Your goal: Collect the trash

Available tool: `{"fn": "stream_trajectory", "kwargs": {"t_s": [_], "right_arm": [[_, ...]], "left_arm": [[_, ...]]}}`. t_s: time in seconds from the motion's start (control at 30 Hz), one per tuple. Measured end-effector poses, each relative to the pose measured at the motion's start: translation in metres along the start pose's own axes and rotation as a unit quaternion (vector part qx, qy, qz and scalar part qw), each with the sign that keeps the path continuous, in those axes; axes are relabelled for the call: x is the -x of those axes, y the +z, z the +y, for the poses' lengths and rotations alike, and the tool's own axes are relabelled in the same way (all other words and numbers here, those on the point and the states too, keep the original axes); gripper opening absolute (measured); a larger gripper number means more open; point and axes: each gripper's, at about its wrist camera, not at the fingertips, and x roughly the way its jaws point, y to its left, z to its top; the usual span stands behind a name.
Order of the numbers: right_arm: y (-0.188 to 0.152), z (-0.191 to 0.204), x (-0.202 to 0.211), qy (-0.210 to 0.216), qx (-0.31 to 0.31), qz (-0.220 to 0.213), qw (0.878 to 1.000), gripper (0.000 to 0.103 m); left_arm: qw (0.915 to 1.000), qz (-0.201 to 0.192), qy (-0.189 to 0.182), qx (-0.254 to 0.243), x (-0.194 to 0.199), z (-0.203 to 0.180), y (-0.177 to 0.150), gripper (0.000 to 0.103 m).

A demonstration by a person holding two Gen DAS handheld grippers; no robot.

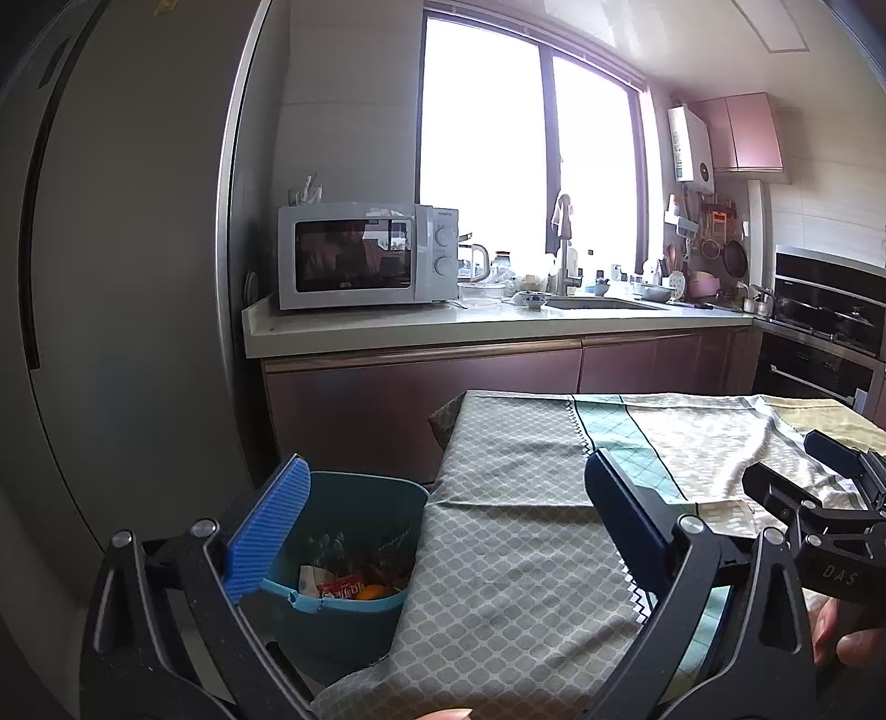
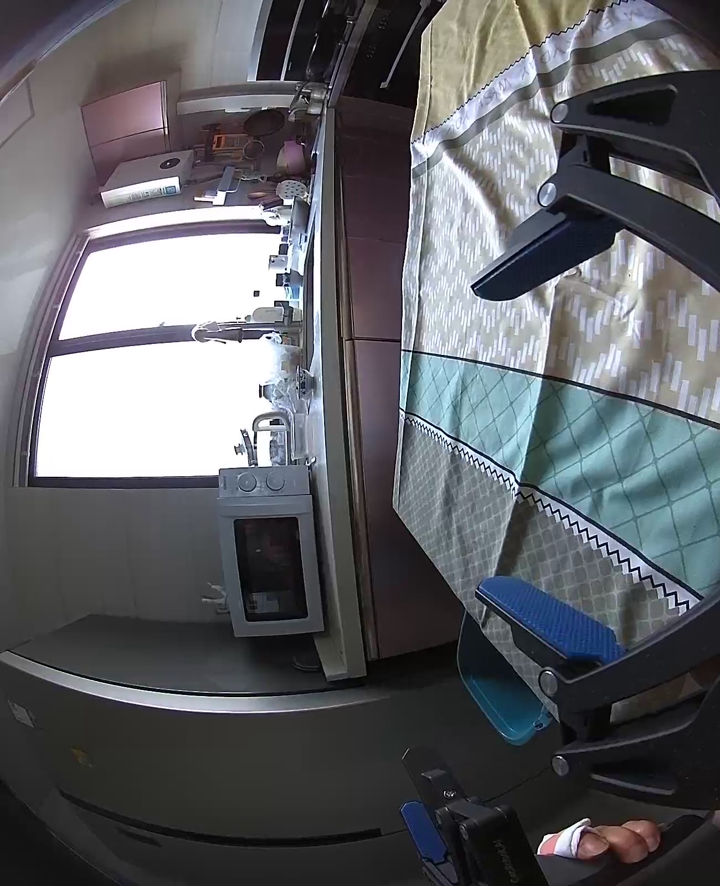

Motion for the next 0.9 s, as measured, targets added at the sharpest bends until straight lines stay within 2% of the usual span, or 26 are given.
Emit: {"fn": "stream_trajectory", "kwargs": {"t_s": [0.9], "right_arm": [[0.0000,-0.0079,-0.0003,-0.006,-0.008,0.000,1.000,0.097]], "left_arm": [[1.0000,0.000,0.009,0.004,-0.0092,0.0053,0.0007,0.098]]}}
